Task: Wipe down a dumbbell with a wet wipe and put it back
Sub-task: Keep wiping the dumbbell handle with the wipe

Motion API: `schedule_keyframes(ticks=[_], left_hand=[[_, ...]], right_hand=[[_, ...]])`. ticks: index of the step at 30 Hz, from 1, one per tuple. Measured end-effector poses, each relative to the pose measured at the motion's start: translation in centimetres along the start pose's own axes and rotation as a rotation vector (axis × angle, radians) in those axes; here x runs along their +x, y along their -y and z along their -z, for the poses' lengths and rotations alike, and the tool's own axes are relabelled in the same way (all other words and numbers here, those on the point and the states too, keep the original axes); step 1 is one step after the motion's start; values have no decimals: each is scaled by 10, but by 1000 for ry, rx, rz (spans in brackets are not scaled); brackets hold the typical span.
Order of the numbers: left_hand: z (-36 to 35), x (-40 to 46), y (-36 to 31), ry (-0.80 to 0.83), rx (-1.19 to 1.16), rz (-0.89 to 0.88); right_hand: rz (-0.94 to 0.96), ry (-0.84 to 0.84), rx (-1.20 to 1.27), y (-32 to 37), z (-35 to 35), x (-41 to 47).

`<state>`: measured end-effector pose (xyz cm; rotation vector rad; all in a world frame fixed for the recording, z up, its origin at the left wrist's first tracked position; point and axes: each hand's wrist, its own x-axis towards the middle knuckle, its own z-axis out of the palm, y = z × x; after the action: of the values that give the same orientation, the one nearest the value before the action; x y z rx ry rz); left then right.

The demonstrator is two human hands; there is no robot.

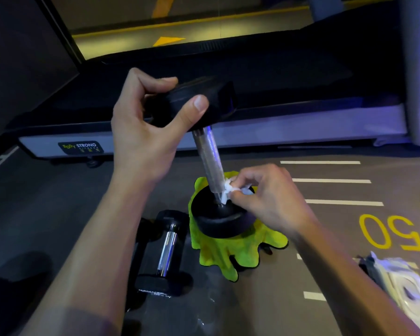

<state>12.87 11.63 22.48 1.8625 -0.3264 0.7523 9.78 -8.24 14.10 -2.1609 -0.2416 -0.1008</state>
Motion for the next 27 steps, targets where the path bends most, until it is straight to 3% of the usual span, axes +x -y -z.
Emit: schedule_keyframes(ticks=[5,9,13,17,21,25,27], left_hand=[[-9,0,-5,5,12,1],[-15,-3,-11,17,14,-22],[-22,-6,-19,13,18,-41],[-24,-4,-20,3,47,-31],[-22,-2,-17,-11,70,-24],[-19,-4,-14,-2,47,-22],[-20,-4,-13,13,23,-32]], right_hand=[[-80,11,89,-5,1,7],[-77,-120,-97,-3,-11,7],[-39,-48,-131,3,-1,-11],[47,8,-376,20,3,-28],[88,81,-452,39,-5,-40],[72,32,-362,55,-30,-34],[139,50,-513,71,-36,-29]])
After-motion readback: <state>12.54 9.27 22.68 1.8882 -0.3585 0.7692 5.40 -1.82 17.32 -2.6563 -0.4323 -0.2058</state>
